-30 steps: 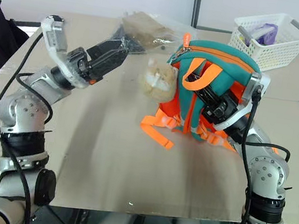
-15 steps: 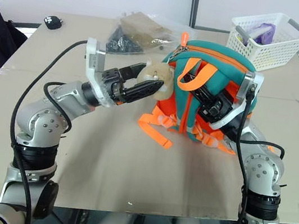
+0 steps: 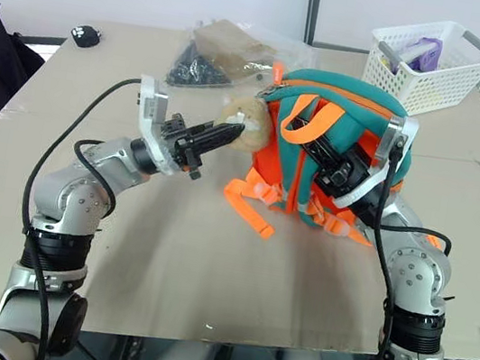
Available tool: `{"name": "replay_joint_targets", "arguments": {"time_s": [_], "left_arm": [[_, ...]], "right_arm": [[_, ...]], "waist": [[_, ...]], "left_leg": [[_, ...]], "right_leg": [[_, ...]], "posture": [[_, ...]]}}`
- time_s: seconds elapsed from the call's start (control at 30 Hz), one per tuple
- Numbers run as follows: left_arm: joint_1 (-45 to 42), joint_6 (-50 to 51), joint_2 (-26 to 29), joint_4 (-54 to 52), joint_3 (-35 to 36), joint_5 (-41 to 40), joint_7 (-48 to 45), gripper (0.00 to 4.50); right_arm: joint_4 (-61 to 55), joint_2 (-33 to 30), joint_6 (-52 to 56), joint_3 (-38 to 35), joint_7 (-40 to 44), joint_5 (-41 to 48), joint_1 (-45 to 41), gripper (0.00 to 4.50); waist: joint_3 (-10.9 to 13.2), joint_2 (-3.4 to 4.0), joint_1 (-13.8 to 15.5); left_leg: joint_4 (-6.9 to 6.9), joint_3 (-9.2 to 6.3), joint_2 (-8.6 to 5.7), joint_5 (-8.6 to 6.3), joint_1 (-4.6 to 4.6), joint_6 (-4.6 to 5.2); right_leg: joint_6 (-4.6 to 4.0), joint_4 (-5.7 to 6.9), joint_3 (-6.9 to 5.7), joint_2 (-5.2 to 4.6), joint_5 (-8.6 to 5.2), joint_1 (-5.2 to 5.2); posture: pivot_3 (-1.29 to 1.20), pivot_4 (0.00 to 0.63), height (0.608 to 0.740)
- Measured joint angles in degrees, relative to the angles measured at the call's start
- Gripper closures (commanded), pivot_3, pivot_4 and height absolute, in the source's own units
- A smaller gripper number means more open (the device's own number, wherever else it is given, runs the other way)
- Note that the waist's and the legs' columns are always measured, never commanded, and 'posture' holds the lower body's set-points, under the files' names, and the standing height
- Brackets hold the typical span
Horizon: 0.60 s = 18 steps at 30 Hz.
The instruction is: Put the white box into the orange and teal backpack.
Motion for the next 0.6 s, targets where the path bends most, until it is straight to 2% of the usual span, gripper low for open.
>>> {"name": "replay_joint_targets", "arguments": {"time_s": [0.07, 0.1, 0.2, 0.23, 0.33, 0.43, 0.47, 0.5, 0.53, 0.57, 0.6], "left_arm": [[-0.1, -4.25, 5.31, 6.93, -7.48, 12.09, 1.6, 4.29], [0.0, -4.79, 5.25, 8.35, -8.13, 13.53, 2.1, 4.29], [-1.49, -6.58, -0.48, 13.76, -7.58, 14.95, 7.01, 4.29], [-2.33, -6.91, -0.59, 14.93, -7.93, 16.0, 7.81, 4.29], [-3.6, -7.28, 3.11, 15.42, -12.65, 21.03, 5.44, 4.29], [-1.84, -6.86, 4.34, 13.17, -12.9, 21.17, 1.93, 4.29], [-1.1, -6.77, 4.24, 12.27, -12.29, 20.48, 0.93, 3.79], [-0.63, -6.78, 4.08, 11.78, -11.79, 19.74, 0.28, 3.23], [-0.47, -6.79, 3.45, 11.67, -10.93, 18.96, -0.34, 2.87], [0.43, -6.82, 2.56, 11.65, -9.37, 17.29, -1.22, 2.19], [1.49, -6.89, 2.33, 11.58, -8.19, 15.76, -2.22, 1.76]], "right_arm": [[-0.01, -0.01, -0.1, 0.07, 0.03, -0.12, 0.03, 4.5], [-0.01, 0.0, -0.11, 0.12, 0.03, -0.2, 0.05, 4.5], [0.03, 0.12, -0.43, 0.29, 0.01, -0.73, 0.22, 4.5], [0.03, 0.16, -0.43, 0.42, 0.0, -0.83, 0.22, 4.5], [0.12, 0.16, -0.44, 0.48, -0.02, -1.24, 0.25, 4.5], [0.11, 0.12, -0.48, 0.47, -0.01, -1.29, 0.31, 4.5], [0.11, 0.06, -0.51, 0.46, -0.01, -1.29, 0.37, 4.5], [0.11, -0.08, -0.53, 0.41, 0.07, -1.29, 0.45, 4.19], [-0.04, -1.07, -0.52, 0.43, 0.81, -1.33, 0.93, 3.84], [-0.39, -3.05, -0.48, 0.55, 2.19, -2.0, 1.96, 3.37], [-0.48, -4.82, -0.53, 0.57, 3.26, -2.93, 3.08, 2.99]], "waist": [[-0.18, 0.24, 0.08], [-0.18, 0.25, 0.1], [-0.23, 0.12, 0.48], [-0.25, 0.09, 0.4], [-0.56, 0.22, -0.24], [-0.82, 0.46, -0.56], [-0.82, 0.47, -0.56], [-0.82, 0.47, -0.55], [-0.83, 0.46, -0.45], [-0.83, 0.46, -0.17], [-0.82, 0.45, -0.03]], "left_leg": [[-0.07, 0.11, -0.04, 0.0, 0.08, 0.01], [-0.07, 0.12, -0.05, 0.0, 0.08, 0.01], [0.06, -0.08, -0.04, -0.01, -0.07, 0.01], [0.06, -0.07, -0.02, 0.0, -0.06, 0.01], [-0.08, 0.09, 0.0, 0.0, 0.12, 0.01], [-0.14, 0.15, 0.02, -0.01, 0.23, 0.02], [-0.14, 0.14, 0.02, -0.01, 0.22, 0.02], [-0.13, 0.12, 0.02, -0.01, 0.22, 0.02], [-0.13, 0.12, 0.02, -0.01, 0.2, 0.02], [-0.11, 0.11, 0.01, -0.02, 0.14, 0.04], [-0.07, 0.08, 0.01, -0.03, 0.07, 0.05]], "right_leg": [[0.0, 0.0, -0.02, 0.05, 0.0, 0.03], [0.0, 0.0, -0.03, 0.07, 0.0, 0.02], [0.06, -0.07, -0.04, -0.04, 0.03, 0.02], [0.06, -0.07, -0.03, -0.07, 0.04, 0.02], [0.05, 0.03, 0.08, -0.04, 0.04, 0.03], [0.05, 0.03, 0.11, -0.04, 0.04, 0.08], [0.05, 0.03, 0.12, -0.04, 0.04, 0.08], [0.05, 0.03, 0.11, -0.04, 0.04, 0.08], [0.05, 0.01, 0.11, -0.04, 0.04, 0.09], [0.06, -0.03, 0.09, -0.05, 0.04, 0.07], [0.06, -0.08, 0.07, -0.04, 0.04, 0.06]], "posture": [[0.0, 0.15, 0.74], [0.0, 0.15, 0.74], [0.0, 0.15, 0.74], [0.0, 0.15, 0.74], [0.0, 0.15, 0.74], [0.0, 0.15, 0.74], [0.0, 0.15, 0.74], [0.0, 0.15, 0.74], [0.0, 0.15, 0.74], [0.0, 0.15, 0.74], [0.0, 0.15, 0.74]]}}
